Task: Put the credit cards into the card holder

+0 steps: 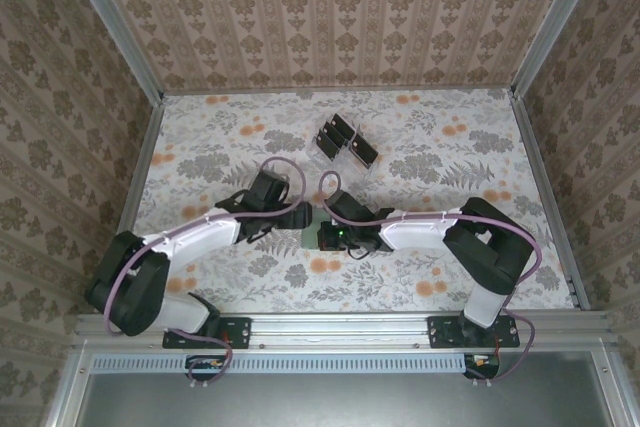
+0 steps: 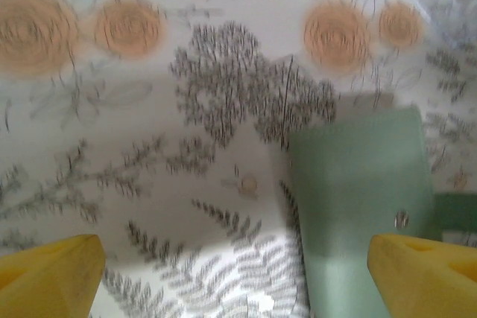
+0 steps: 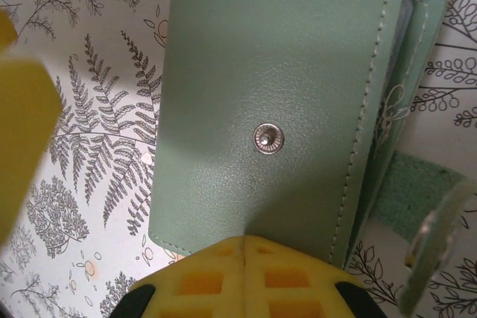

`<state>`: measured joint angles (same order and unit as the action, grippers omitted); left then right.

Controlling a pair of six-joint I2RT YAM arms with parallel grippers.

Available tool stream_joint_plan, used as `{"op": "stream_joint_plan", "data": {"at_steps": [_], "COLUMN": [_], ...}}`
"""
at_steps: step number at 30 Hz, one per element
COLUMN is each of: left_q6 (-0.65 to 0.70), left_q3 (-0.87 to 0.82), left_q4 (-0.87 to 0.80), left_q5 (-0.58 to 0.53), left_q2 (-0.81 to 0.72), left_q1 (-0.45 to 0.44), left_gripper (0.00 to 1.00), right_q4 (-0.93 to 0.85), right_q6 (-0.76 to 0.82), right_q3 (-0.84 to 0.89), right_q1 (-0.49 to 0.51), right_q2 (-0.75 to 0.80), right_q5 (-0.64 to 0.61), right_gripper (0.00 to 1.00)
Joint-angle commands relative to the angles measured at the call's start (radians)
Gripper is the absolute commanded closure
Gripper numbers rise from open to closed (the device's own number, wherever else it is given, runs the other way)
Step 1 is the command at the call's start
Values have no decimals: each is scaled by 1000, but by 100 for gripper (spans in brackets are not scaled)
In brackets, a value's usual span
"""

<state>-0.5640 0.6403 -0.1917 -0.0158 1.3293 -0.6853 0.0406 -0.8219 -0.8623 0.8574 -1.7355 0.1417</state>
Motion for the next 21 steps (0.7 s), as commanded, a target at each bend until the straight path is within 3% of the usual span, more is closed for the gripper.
{"op": "stream_joint_plan", "data": {"at_steps": [1, 7, 21], "left_q6": [-55, -111, -114], "left_q3": [-58, -129, -102], "left_q4": [-5, 36, 92], "left_q5": [-27, -57, -73], "left_q2": [-69, -106, -12], "left_q1": [-43, -101, -104], "left_gripper": [0, 0, 0], "right_q4": [4, 16, 25], "right_q6": [-7, -11, -20], "right_q3": [20, 29, 36], "right_q1": [-10, -12, -13], "right_q2": [3, 4, 2], "right_q5": [7, 10, 15], "right_gripper": [100, 100, 100]}}
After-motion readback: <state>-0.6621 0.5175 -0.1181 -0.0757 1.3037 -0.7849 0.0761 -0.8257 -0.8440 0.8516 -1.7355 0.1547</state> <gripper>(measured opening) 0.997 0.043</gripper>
